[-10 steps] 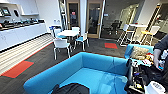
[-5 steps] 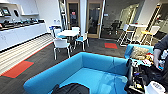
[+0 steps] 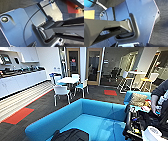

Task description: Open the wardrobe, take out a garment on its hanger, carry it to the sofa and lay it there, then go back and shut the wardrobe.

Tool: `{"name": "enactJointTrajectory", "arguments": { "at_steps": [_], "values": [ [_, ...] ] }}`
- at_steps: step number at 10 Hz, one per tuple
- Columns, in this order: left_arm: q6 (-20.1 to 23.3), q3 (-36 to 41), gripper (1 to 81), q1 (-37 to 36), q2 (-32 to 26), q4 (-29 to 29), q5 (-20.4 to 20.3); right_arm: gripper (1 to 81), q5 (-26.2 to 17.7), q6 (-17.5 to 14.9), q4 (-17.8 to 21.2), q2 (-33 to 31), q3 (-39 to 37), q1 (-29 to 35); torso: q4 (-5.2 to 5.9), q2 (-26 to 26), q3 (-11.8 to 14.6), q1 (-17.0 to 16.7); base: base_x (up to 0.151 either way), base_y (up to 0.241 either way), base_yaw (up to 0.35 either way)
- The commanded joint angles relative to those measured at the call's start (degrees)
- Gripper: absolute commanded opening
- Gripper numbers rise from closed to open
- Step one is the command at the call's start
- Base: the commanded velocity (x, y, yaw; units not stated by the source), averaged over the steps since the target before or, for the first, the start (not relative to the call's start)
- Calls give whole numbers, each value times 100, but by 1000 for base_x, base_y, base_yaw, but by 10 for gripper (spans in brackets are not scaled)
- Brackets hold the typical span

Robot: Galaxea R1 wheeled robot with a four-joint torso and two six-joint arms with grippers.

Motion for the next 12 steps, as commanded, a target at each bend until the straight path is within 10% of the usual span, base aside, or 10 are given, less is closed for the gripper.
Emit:
{"name": "enactJointTrajectory", "arguments": {
  "at_steps": [1, 12],
  "values": [
    [-4, -12, 811, -204, 47, 93, 166, 811, -236, -1, -30, 2, -10, 151, 0, 0, 0, 7, -78, 0, 0],
    [5, -12, 811, -204, 48, 84, 166, 811, -244, -1, -30, 11, -10, 186, 0, -6, 2, 7, -14, 0, 0]
  ]
}}
